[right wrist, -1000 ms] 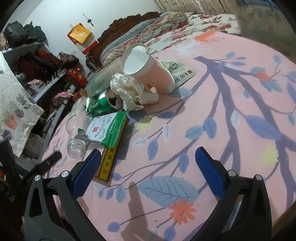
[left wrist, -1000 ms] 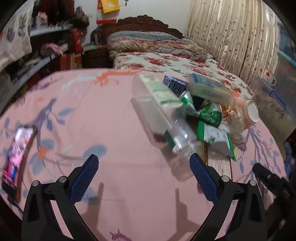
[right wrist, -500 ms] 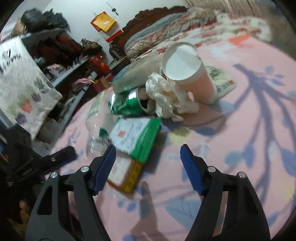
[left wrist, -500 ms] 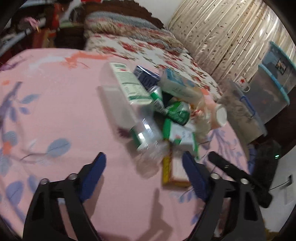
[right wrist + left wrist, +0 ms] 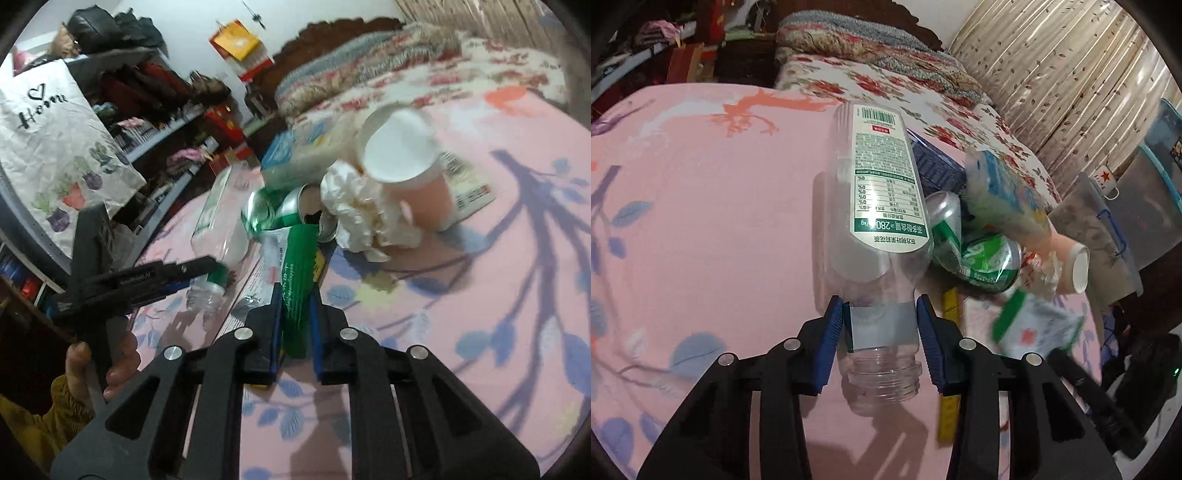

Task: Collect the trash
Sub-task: 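Grasp the clear plastic bottle with the left tool while the right tool grasps the green packet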

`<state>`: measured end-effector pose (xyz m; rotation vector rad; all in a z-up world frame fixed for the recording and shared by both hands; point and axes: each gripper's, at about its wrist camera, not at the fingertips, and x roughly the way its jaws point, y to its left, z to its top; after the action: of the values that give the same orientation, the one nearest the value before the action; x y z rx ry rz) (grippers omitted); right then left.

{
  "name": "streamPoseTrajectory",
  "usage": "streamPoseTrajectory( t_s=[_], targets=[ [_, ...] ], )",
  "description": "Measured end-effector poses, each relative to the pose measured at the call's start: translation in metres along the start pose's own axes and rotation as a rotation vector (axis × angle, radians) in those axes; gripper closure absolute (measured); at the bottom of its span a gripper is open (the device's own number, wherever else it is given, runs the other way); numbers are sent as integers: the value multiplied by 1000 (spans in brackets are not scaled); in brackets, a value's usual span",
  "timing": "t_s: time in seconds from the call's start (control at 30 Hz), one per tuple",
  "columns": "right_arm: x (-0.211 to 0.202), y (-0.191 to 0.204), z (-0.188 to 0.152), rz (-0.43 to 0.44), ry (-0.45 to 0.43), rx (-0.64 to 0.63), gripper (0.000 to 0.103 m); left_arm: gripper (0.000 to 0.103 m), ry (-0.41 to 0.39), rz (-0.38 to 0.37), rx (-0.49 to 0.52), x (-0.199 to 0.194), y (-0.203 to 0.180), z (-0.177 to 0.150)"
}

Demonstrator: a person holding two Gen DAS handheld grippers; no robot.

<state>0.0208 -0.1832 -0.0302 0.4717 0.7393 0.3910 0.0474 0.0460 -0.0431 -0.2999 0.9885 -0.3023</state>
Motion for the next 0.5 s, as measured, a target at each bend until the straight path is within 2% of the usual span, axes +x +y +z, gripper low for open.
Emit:
streamPoseTrajectory(
  t_s=[0.1,0.27,0.3,0.43,0.47,0.5],
  targets=[
    [-14,-7,-3,24,-15,10,88,65,-11,-17,-17,-17,12,-6],
    [-30,-8,-2,82,-50,-2,88,65,-89,-51,-14,-63,17,-12],
    [-31,-5,-2,87,-53,-16,88,65,-95,-42,-3,-68,16,-12],
    [-27,7,-7,42,-28,-88,88,64,-40,27,26,-61,9,-21],
    [-26,7,-10,38,-20,-94,88,58,-17,55,24,-55,9,-24],
    [-25,5,-12,33,-13,-94,88,40,-6,76,20,-51,11,-26]
  ],
)
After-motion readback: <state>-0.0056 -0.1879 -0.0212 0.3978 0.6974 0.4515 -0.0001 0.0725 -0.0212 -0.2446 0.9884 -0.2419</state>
